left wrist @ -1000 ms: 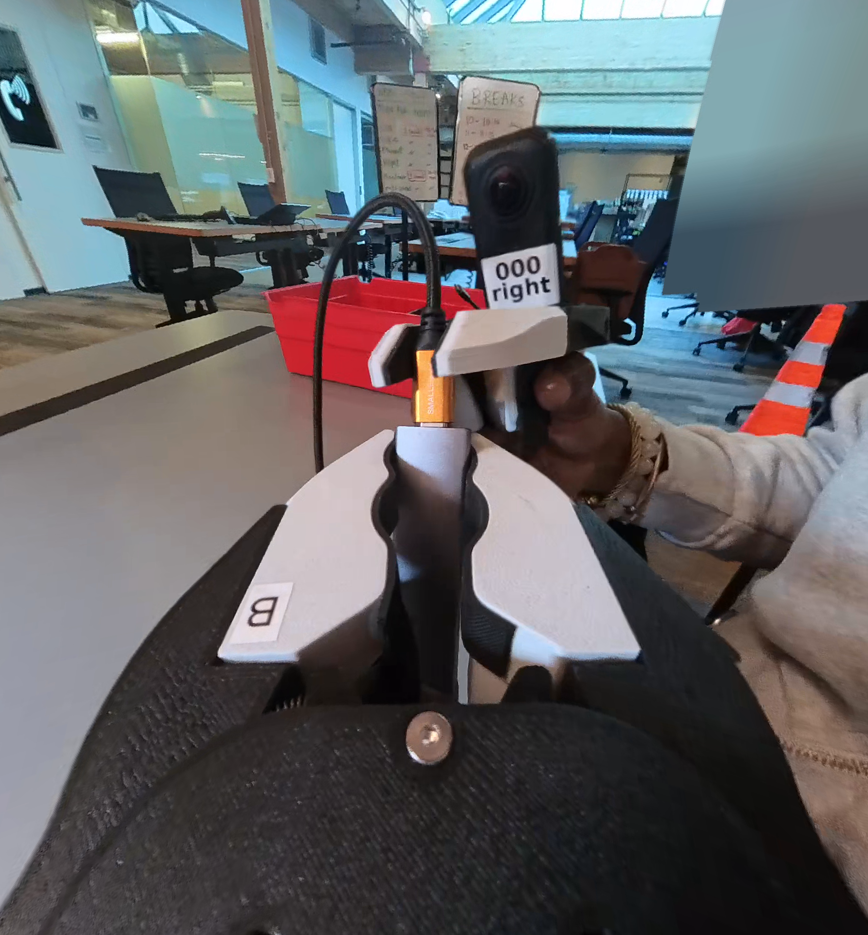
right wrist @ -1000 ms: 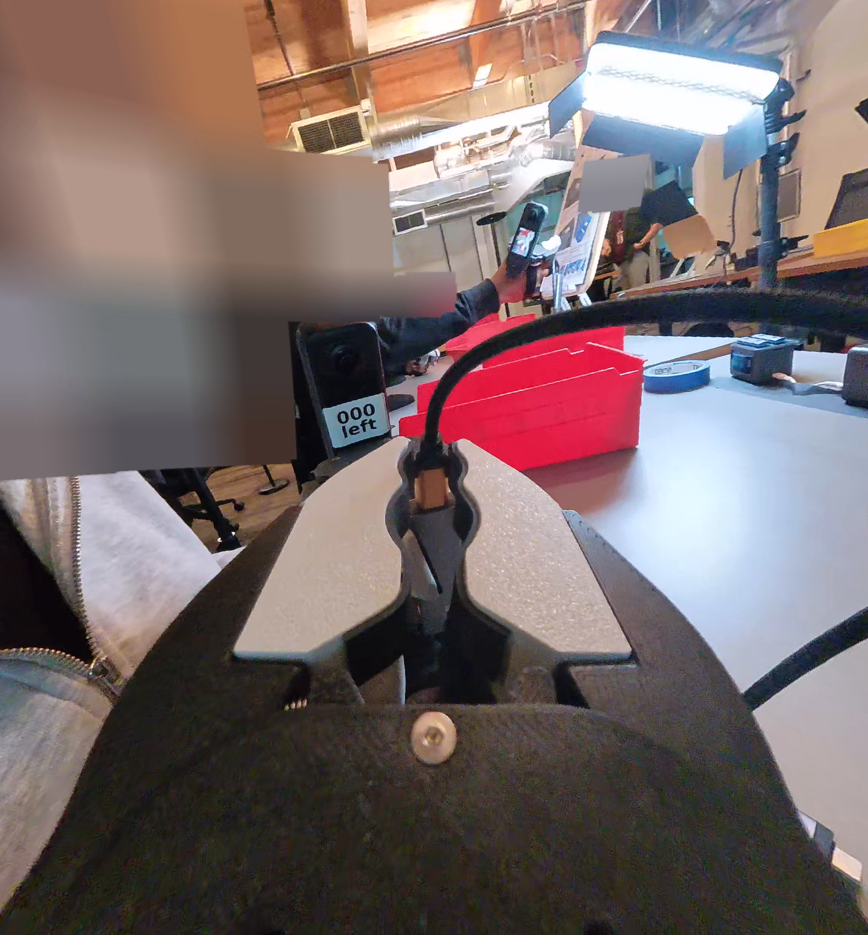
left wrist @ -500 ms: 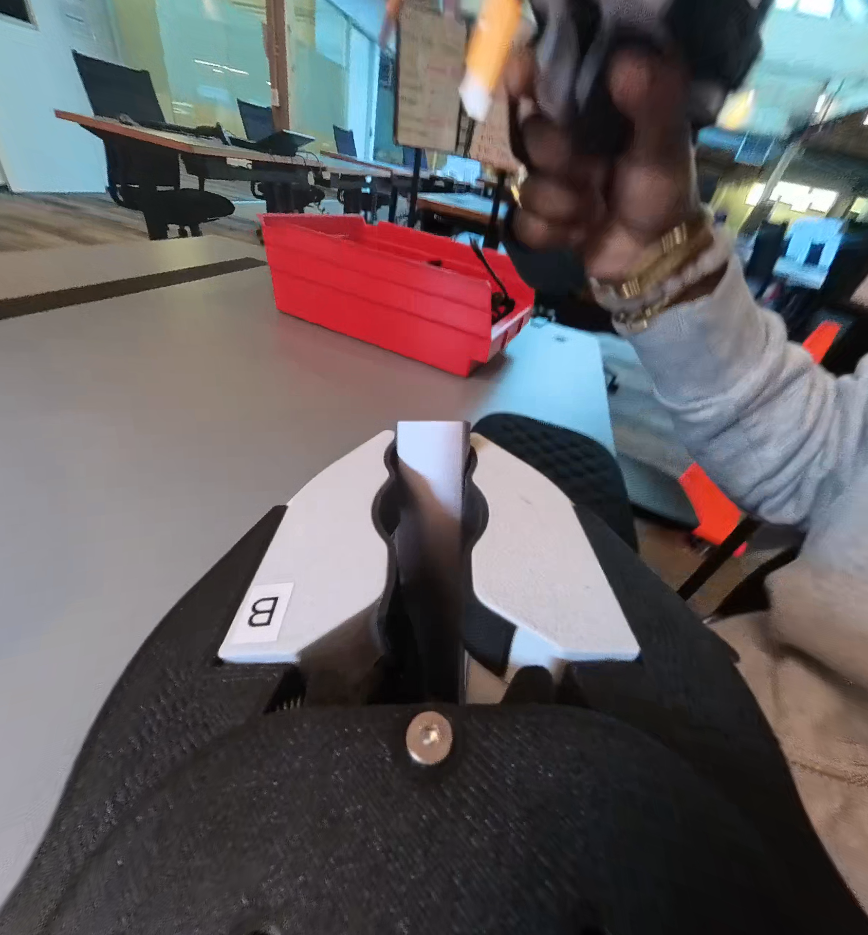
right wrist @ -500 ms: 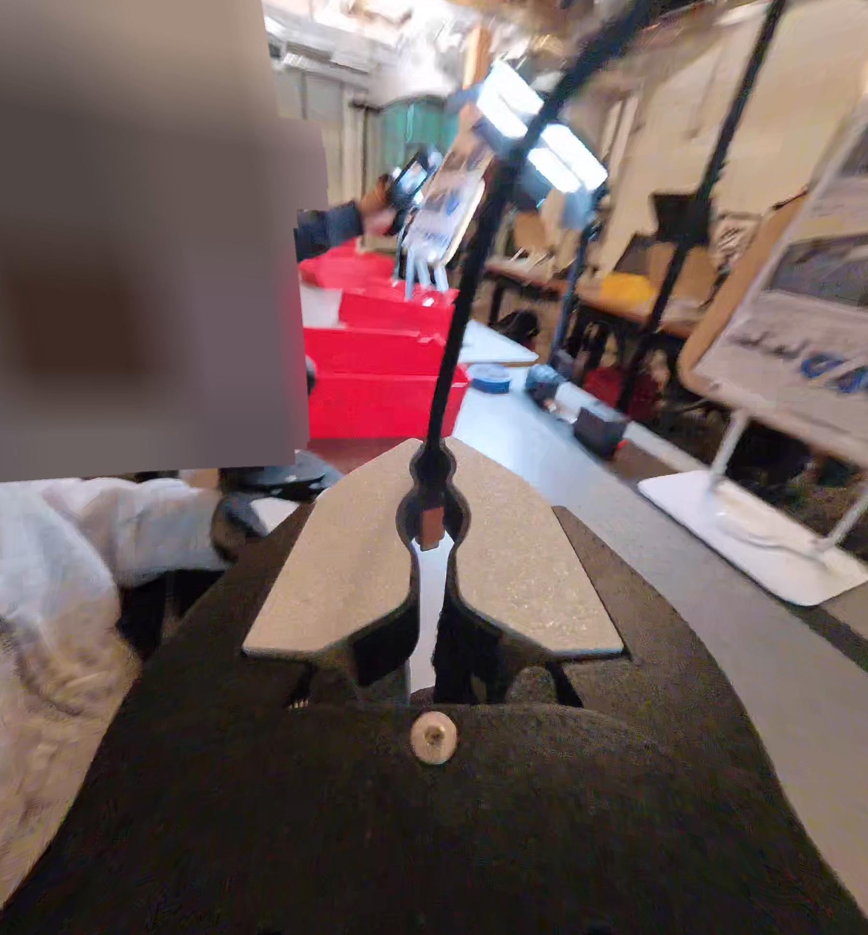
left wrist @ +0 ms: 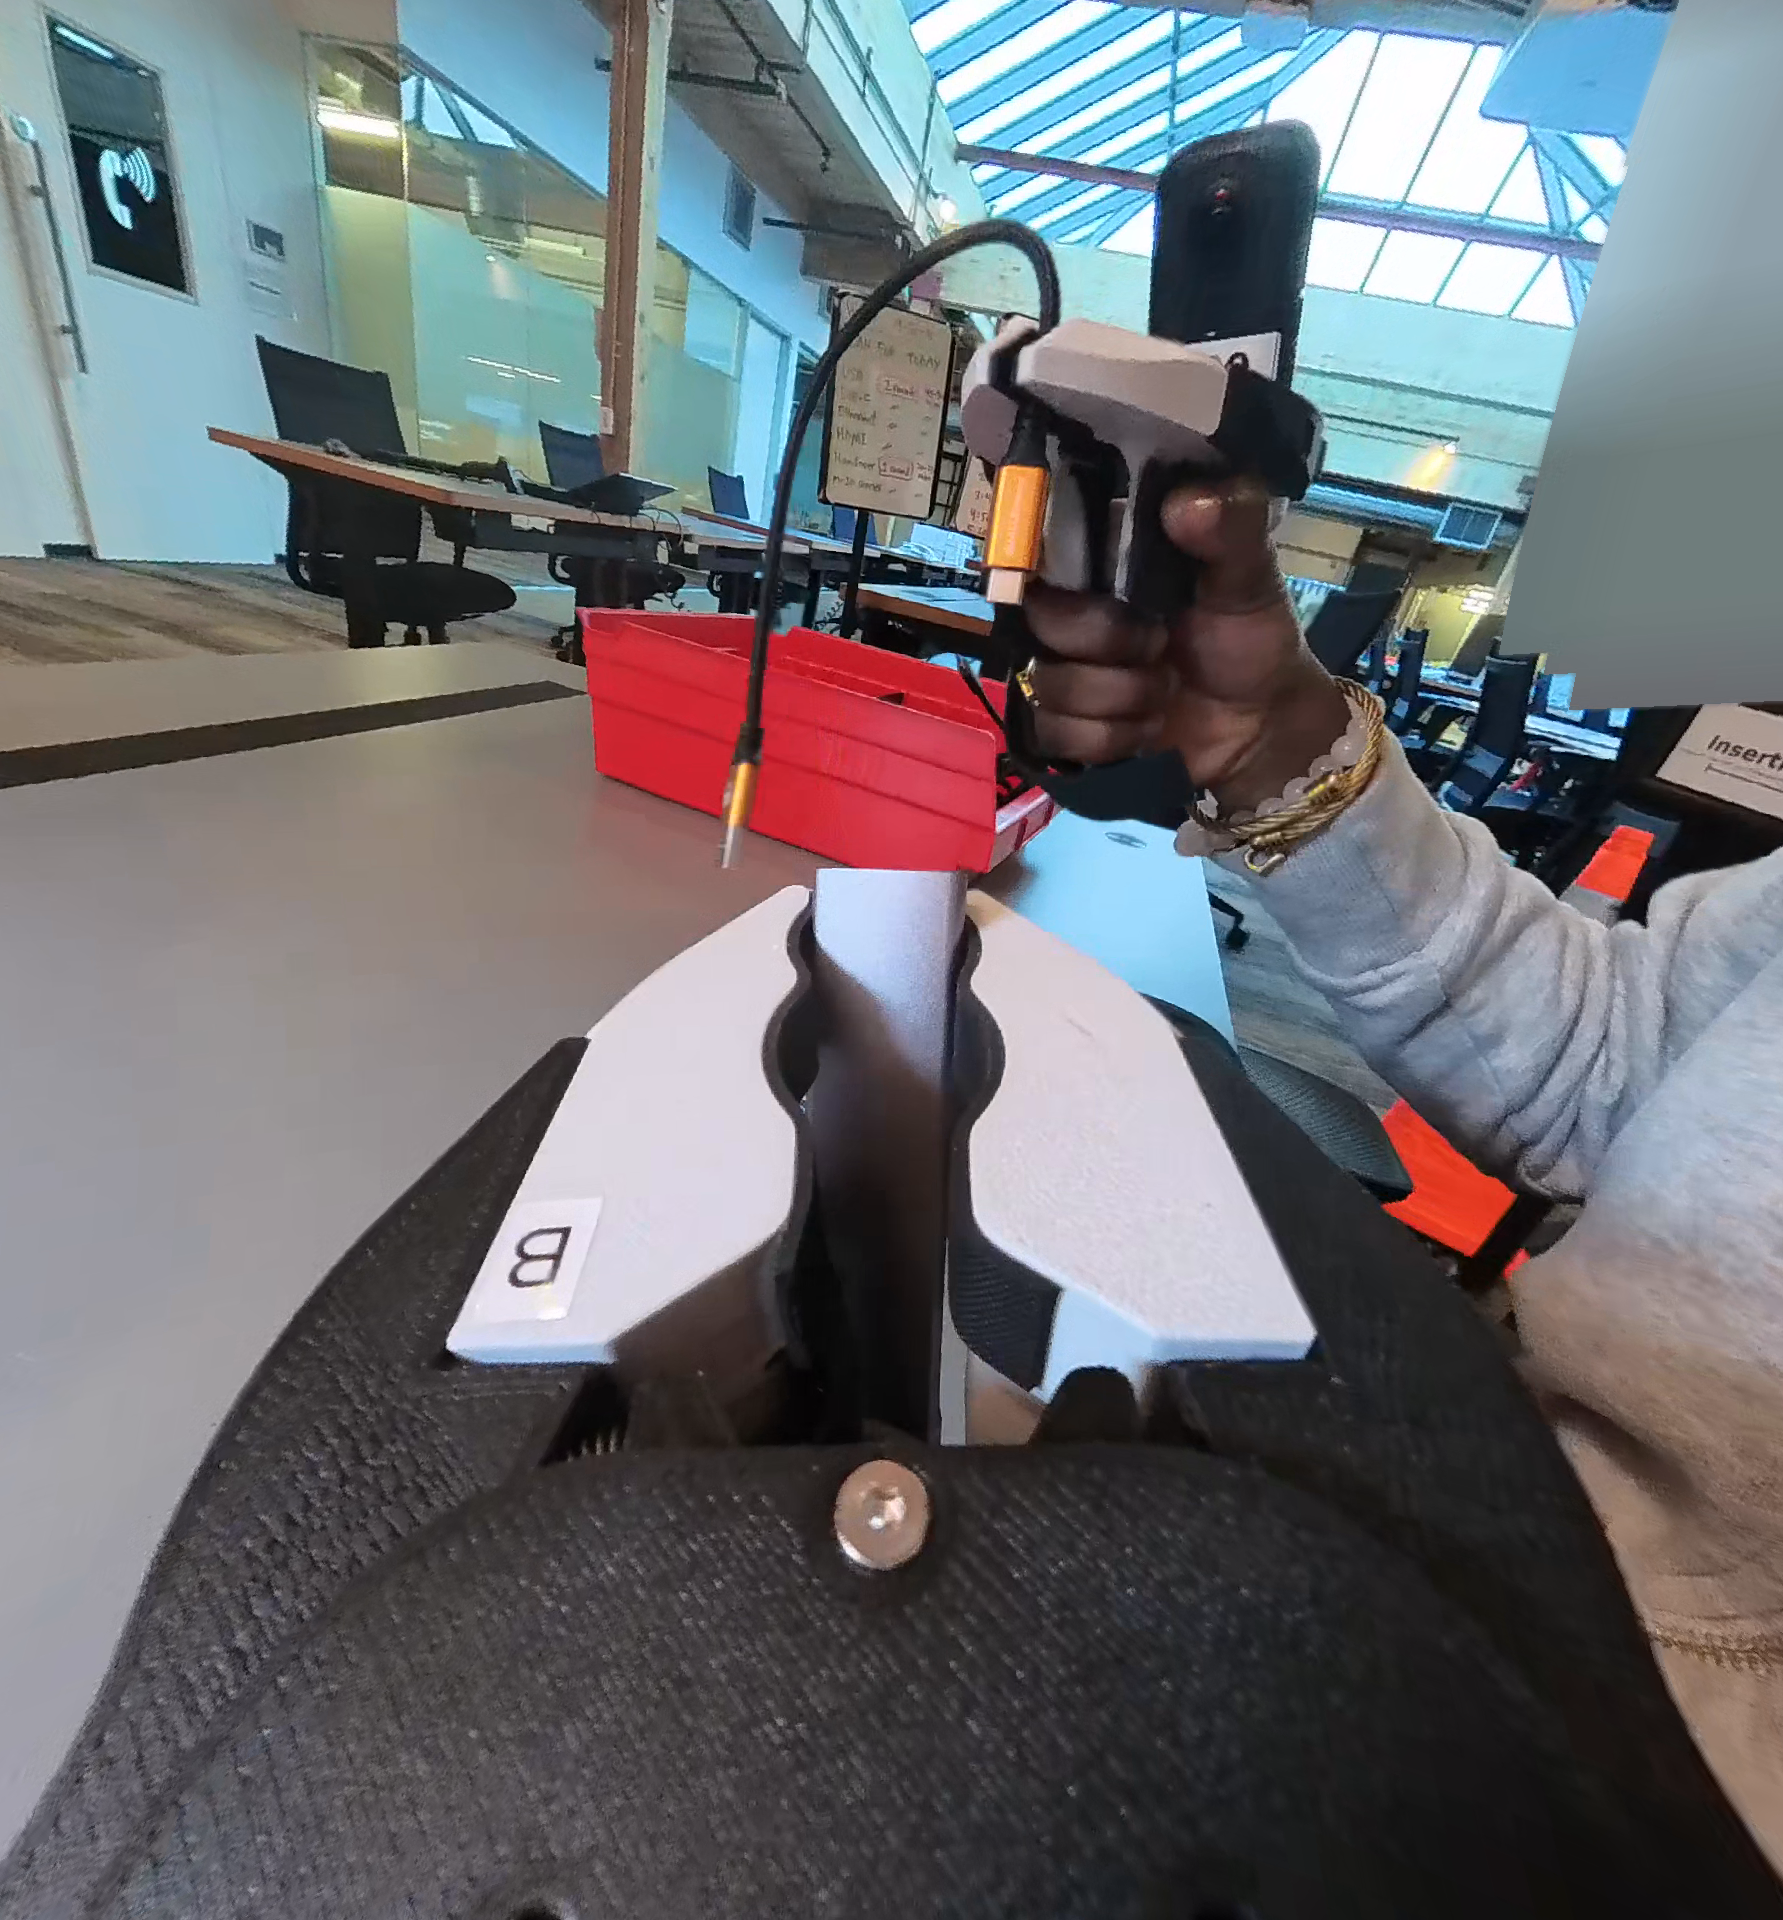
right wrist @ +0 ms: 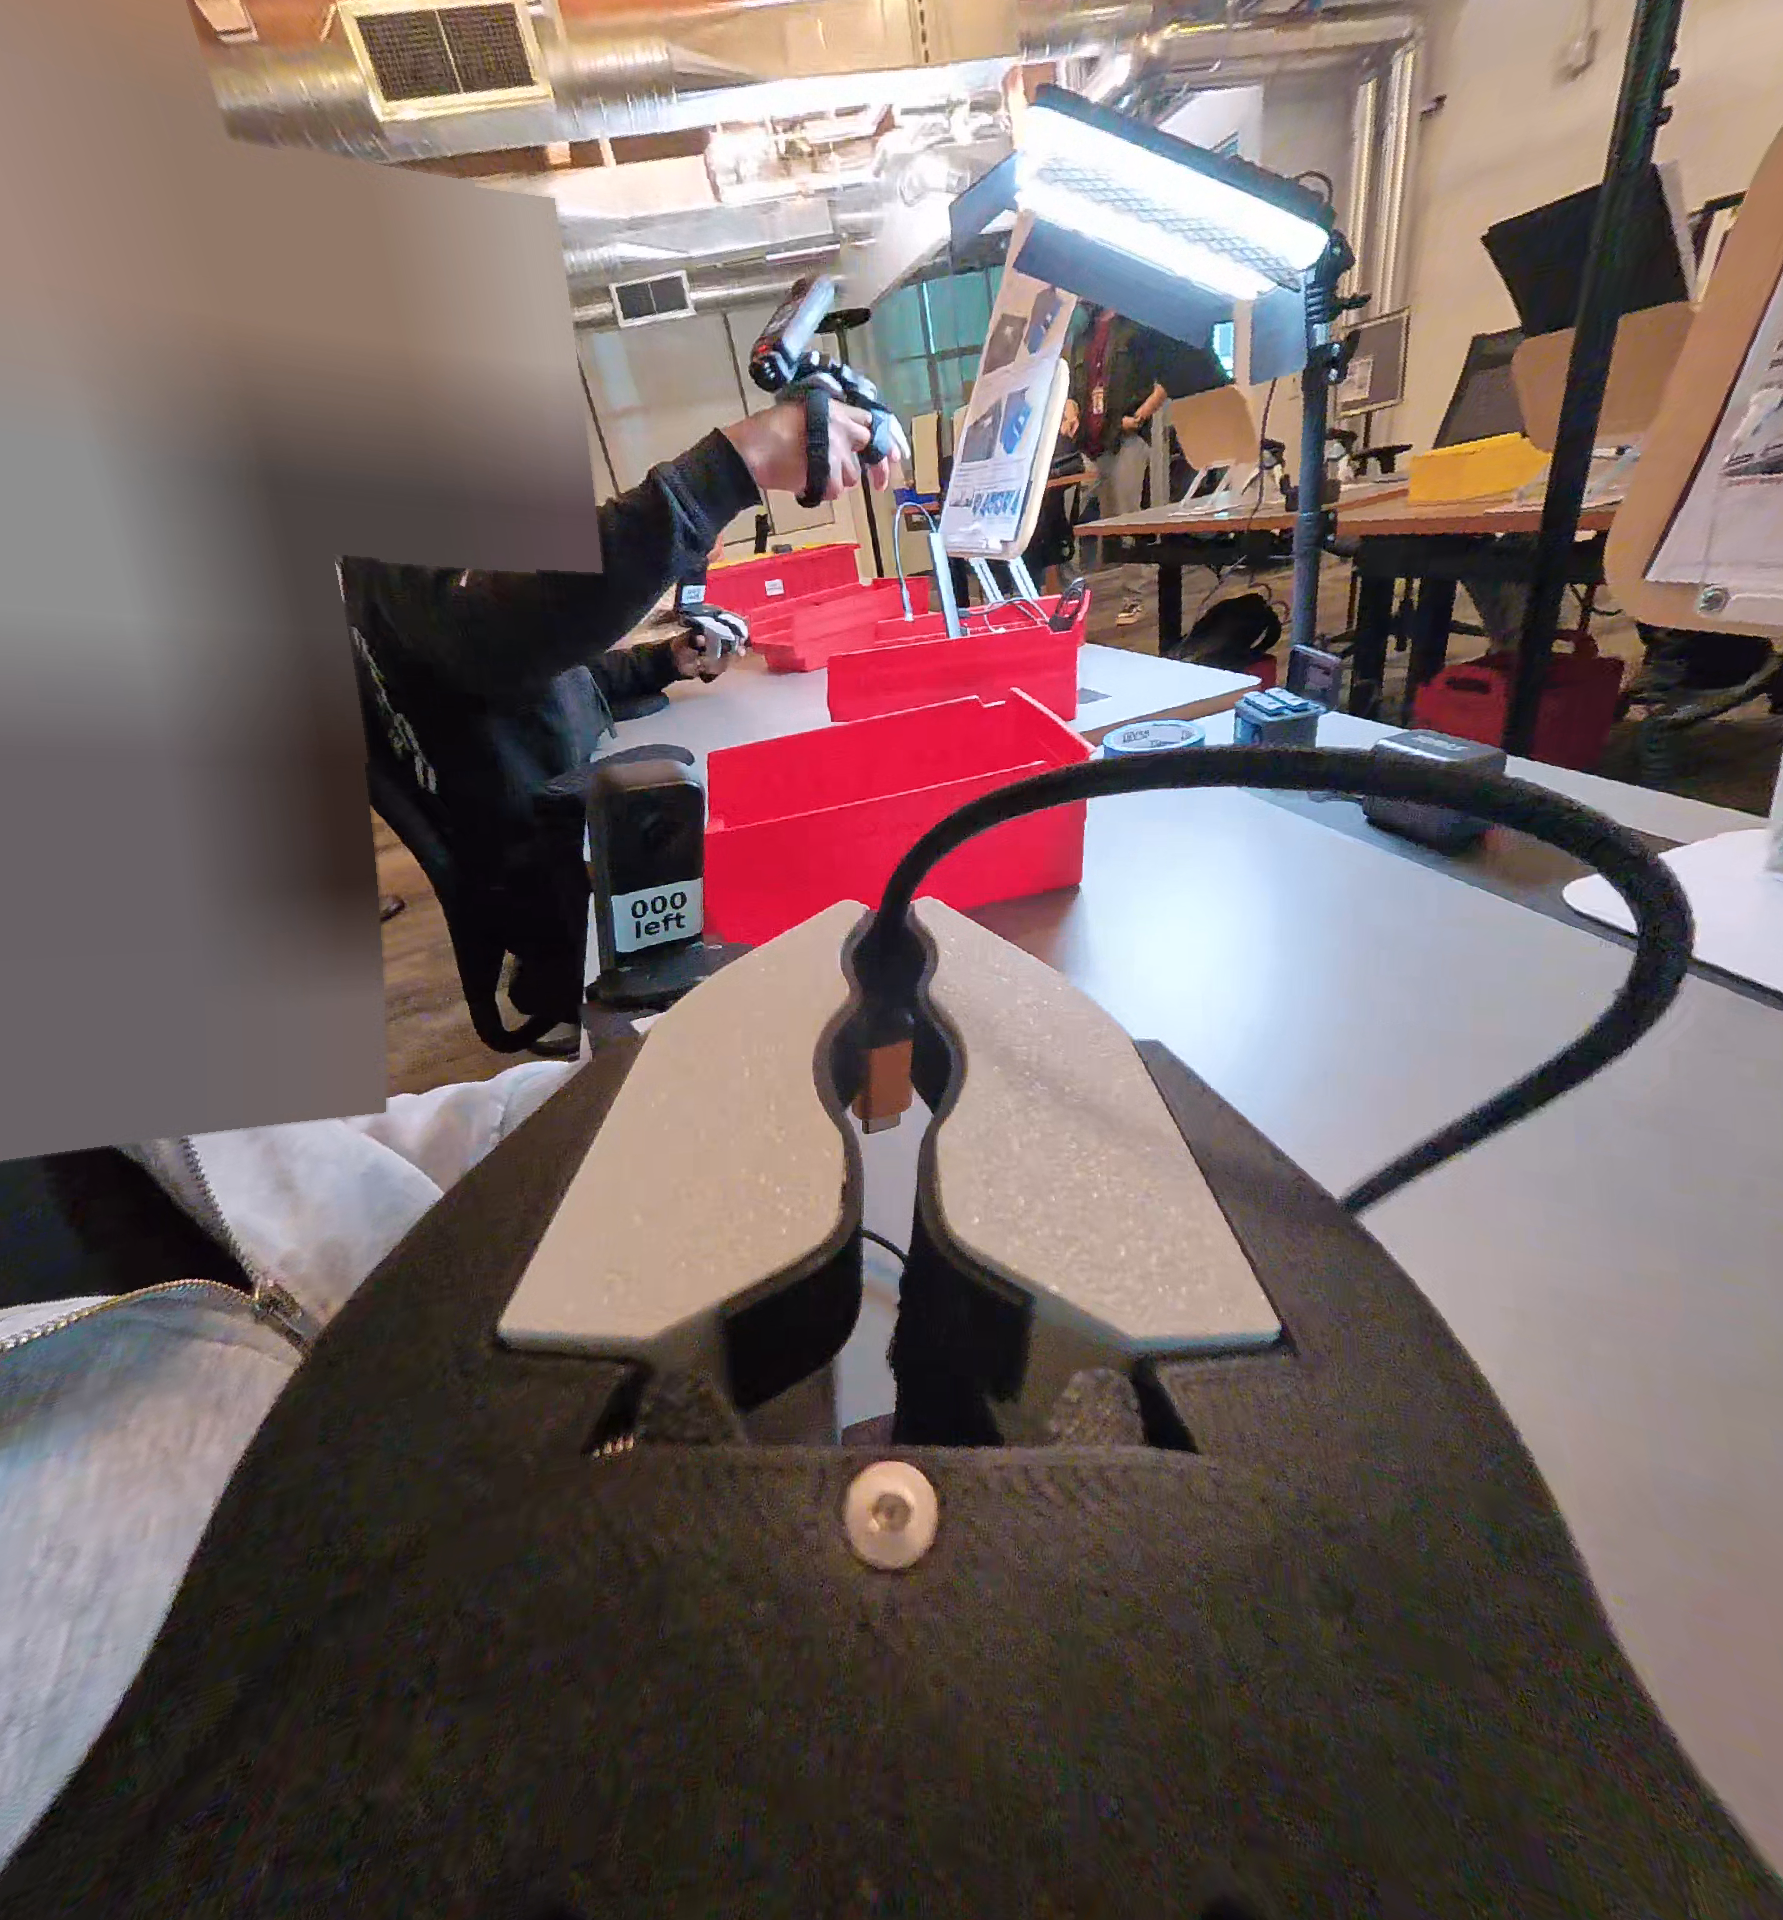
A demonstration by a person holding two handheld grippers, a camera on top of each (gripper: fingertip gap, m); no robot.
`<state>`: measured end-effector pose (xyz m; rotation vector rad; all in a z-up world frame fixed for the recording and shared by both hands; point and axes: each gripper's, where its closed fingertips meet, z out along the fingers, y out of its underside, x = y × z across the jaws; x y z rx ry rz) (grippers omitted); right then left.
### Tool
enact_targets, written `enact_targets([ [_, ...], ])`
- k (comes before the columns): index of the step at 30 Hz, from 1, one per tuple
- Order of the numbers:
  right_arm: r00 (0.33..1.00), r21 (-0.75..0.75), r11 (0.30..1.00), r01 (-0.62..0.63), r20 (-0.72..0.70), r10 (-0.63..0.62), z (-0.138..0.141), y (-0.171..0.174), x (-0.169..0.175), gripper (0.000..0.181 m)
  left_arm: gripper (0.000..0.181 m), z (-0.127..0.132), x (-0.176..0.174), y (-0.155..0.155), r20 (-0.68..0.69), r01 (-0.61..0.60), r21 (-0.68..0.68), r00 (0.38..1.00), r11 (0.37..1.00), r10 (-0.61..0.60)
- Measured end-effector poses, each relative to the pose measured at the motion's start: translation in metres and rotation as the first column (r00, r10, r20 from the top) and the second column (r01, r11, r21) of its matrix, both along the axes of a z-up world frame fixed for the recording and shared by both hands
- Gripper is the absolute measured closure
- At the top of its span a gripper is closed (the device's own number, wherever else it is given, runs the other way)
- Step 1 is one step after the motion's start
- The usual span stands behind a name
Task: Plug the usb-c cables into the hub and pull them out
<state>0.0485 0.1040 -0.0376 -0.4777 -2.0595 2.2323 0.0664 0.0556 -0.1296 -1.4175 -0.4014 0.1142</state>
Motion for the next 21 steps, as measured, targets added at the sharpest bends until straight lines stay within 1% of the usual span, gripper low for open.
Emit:
enact_targets([
  [4, 0.997, 0.042, 0.998, 0.046, -0.058, -0.043, 0.009, 0.016, 0.005, 0.178, 0.159, 0.000, 0.001, 0.001, -0.017, -0.007, -0.008, 1.000, 1.000, 0.007],
  [7, 0.983, 0.055, 0.989, 0.135, -0.131, -0.127, 0.026, 0.038, 0.005, 0.178, 0.159, 0.000, 0.000, 0.000, -0.005, -0.006, -0.001, 1.000, 1.000, 0.006],
  [10, 0.956, 0.076, 0.964, 0.255, -0.172, -0.239, 0.042, 0.071, 0.002, 0.178, 0.159, 0.000, -0.001, -0.001, -0.004, -0.019, 0.004, 1.000, 1.000, 0.019],
  [12, 0.922, 0.113, 0.925, 0.363, -0.191, -0.338, 0.047, 0.099, -0.004, 0.178, 0.159, 0.001, -0.001, -0.001, -0.008, -0.019, 0.008, 1.000, 1.000, 0.019],
  [14, 0.881, 0.183, 0.867, 0.463, -0.207, -0.426, 0.047, 0.130, -0.009, 0.178, 0.159, 0.002, -0.001, -0.001, -0.010, -0.021, 0.013, 1.000, 1.000, 0.022],
  [16, 0.833, 0.275, 0.787, 0.553, -0.216, -0.510, 0.041, 0.163, -0.015, 0.178, 0.159, 0.002, -0.002, -0.001, -0.004, -0.020, 0.016, 1.000, 1.000, 0.020],
  [19, 0.738, 0.435, 0.609, 0.663, -0.245, -0.629, 0.020, 0.216, -0.027, 0.178, 0.159, 0.001, -0.002, -0.001, 0.003, -0.018, 0.015, 1.000, 1.000, 0.018],
  [21, 0.690, 0.579, 0.462, 0.672, -0.263, -0.675, -0.005, 0.250, -0.035, 0.178, 0.159, 0.001, -0.002, 0.000, 0.003, -0.018, 0.013, 1.000, 1.000, 0.018],
])
